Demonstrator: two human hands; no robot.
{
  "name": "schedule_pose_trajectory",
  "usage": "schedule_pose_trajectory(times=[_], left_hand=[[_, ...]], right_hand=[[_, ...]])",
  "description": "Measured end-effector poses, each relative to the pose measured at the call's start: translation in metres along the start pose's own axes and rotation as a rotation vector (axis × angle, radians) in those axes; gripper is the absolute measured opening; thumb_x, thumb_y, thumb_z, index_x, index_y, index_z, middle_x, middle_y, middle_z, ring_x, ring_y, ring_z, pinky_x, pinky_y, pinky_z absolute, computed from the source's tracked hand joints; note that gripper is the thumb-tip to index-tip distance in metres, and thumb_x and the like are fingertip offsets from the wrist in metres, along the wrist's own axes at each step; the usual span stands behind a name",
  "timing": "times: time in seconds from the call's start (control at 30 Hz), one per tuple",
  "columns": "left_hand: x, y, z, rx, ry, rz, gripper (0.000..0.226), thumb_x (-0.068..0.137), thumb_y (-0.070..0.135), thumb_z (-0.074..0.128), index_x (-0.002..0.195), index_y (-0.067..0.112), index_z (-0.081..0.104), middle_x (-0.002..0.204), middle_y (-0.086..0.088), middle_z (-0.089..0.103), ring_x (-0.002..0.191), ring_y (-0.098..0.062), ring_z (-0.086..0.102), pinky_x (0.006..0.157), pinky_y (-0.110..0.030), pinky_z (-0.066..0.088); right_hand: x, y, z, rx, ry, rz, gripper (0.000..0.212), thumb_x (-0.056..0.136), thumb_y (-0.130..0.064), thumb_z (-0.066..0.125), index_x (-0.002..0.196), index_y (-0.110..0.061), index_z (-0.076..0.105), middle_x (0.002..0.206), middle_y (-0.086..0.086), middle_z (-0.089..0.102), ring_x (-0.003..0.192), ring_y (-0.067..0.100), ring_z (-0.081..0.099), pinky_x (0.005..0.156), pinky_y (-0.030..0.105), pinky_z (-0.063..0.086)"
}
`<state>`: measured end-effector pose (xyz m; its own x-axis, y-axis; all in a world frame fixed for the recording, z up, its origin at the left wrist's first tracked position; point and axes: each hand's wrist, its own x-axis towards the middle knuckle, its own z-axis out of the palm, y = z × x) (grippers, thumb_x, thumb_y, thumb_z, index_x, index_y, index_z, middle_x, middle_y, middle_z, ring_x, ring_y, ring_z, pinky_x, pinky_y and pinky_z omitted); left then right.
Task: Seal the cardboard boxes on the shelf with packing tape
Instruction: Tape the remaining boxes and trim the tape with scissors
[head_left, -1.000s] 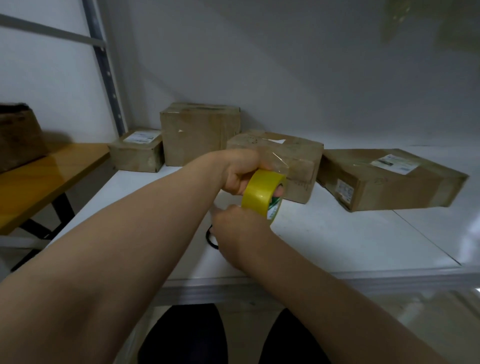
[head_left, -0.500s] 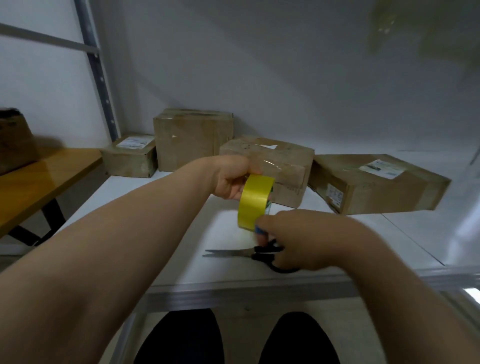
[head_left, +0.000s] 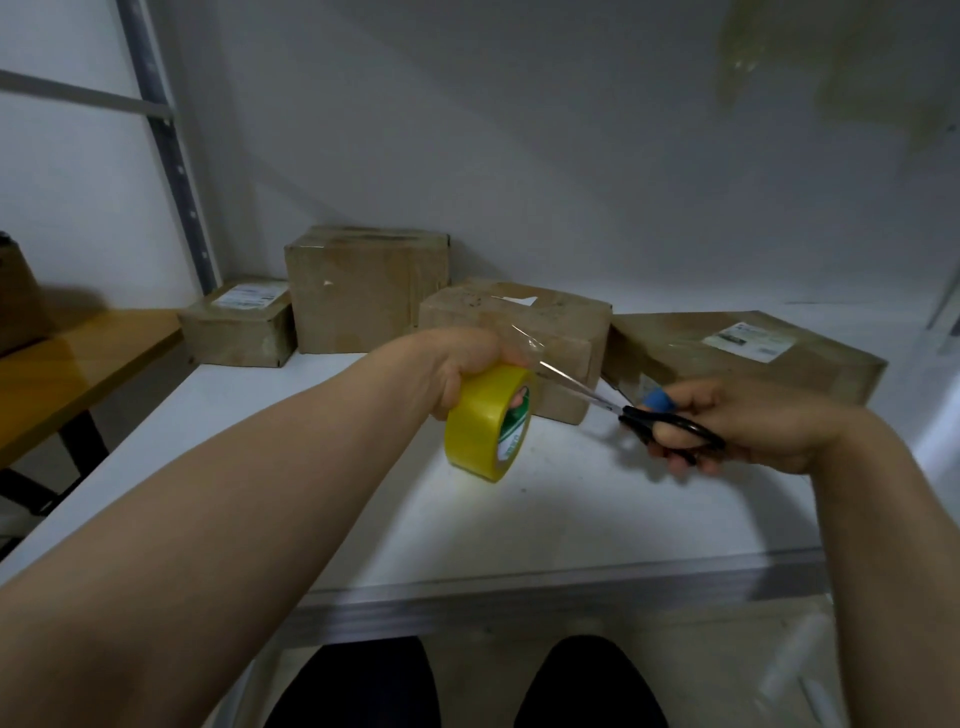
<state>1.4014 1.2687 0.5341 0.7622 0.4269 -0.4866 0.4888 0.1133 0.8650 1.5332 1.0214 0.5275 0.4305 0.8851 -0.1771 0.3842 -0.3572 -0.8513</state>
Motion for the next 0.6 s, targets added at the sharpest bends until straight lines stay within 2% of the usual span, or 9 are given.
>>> schedule_pose_trajectory(times=[0.13,0.2,0.37,0.47,0.6], left_hand=[[0.002,0.002,-0.002,0.027,-0.018,-0.012,0.023,0.091,0.026,0.071,0.098,0.005,0.067,0.07,-0.01,0.068,0.048,-0.017,0.062,0.062,-0.03,0.057],[0.005,0.003,-0.003,0.032,-0.015,-0.011,0.023,0.09,0.026,0.072,0.096,0.005,0.067,0.069,-0.01,0.068,0.048,-0.016,0.062,0.06,-0.029,0.057],[0.003,0.004,-0.002,0.05,0.005,-0.004,0.019,0.09,0.024,0.072,0.092,0.006,0.066,0.062,-0.01,0.066,0.044,-0.017,0.061,0.053,-0.027,0.058],[0.003,0.005,-0.004,0.054,0.001,-0.006,0.018,0.09,0.022,0.072,0.093,0.006,0.066,0.063,-0.01,0.066,0.045,-0.018,0.061,0.054,-0.028,0.058],[0.007,0.005,-0.007,0.063,-0.007,-0.005,0.026,0.089,0.023,0.074,0.105,0.005,0.067,0.069,-0.011,0.068,0.049,-0.017,0.063,0.054,-0.027,0.057]], right_hand=[[0.014,0.003,0.0,0.063,-0.022,0.019,0.089,0.036,-0.062,0.096,0.105,-0.01,0.073,0.088,0.013,0.072,0.071,0.015,0.066,0.054,0.022,0.049],[0.02,0.001,-0.001,0.074,-0.029,0.022,0.089,0.038,-0.062,0.096,0.106,-0.01,0.072,0.09,0.013,0.073,0.07,0.015,0.066,0.053,0.022,0.049],[0.033,-0.006,-0.002,0.074,0.036,0.033,0.06,0.054,-0.05,0.094,0.099,-0.014,0.075,0.088,0.013,0.072,0.067,0.014,0.065,0.048,0.02,0.046],[0.038,-0.007,-0.004,0.031,0.048,0.031,0.057,0.048,-0.051,0.095,0.091,-0.018,0.078,0.083,0.01,0.073,0.064,0.012,0.064,0.045,0.018,0.043],[0.041,-0.008,-0.007,0.011,0.079,0.063,0.032,0.069,-0.025,0.078,0.097,-0.01,0.072,0.075,0.007,0.068,0.056,0.008,0.058,0.041,0.016,0.036]])
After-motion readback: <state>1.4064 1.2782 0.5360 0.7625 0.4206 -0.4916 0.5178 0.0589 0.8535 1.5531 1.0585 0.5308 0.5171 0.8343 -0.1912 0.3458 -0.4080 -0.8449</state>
